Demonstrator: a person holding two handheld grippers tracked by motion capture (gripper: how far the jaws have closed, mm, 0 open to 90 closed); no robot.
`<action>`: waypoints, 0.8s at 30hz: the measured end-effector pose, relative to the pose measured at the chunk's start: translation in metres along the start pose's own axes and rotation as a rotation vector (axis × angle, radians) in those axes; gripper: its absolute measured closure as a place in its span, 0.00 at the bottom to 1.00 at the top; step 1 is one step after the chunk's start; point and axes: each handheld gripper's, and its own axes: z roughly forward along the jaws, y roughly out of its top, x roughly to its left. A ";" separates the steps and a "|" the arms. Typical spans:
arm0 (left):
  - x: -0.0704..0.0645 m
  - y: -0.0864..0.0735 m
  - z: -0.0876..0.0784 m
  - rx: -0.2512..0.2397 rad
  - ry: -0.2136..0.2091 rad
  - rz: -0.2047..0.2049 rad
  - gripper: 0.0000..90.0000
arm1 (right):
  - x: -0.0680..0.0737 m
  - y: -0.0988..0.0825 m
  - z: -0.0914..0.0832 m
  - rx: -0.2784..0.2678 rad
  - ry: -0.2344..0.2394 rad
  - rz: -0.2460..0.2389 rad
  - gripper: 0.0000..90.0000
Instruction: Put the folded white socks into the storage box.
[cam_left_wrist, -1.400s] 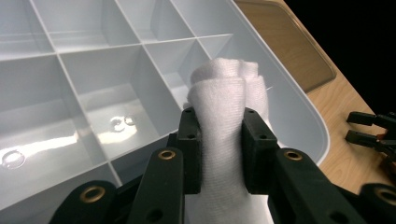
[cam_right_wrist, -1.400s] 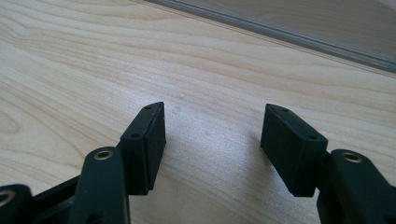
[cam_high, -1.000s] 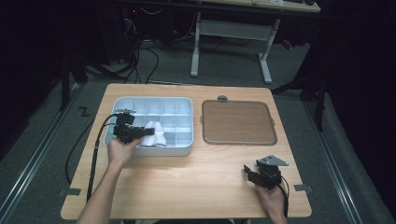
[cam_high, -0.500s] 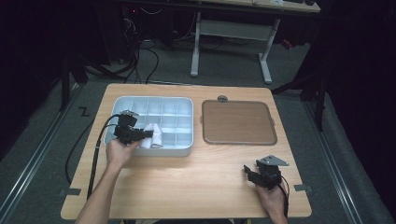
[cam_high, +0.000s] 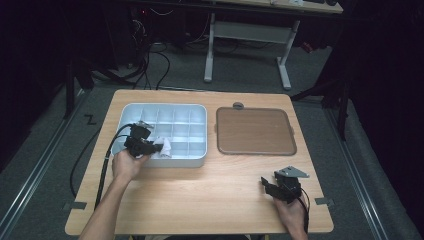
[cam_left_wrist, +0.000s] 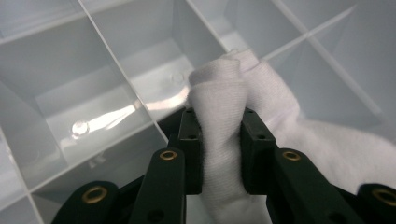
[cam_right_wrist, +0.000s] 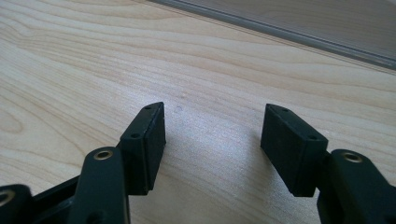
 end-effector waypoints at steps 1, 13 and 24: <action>0.000 -0.003 0.003 0.004 0.002 0.005 0.82 | 0.000 0.000 0.000 0.000 0.000 0.000 0.45; 0.000 -0.004 0.006 0.000 0.008 -0.008 0.82 | 0.000 0.000 0.000 0.000 0.001 0.000 0.45; -0.004 -0.007 0.007 -0.026 0.032 0.018 0.77 | 0.000 0.000 0.000 0.000 0.002 0.000 0.45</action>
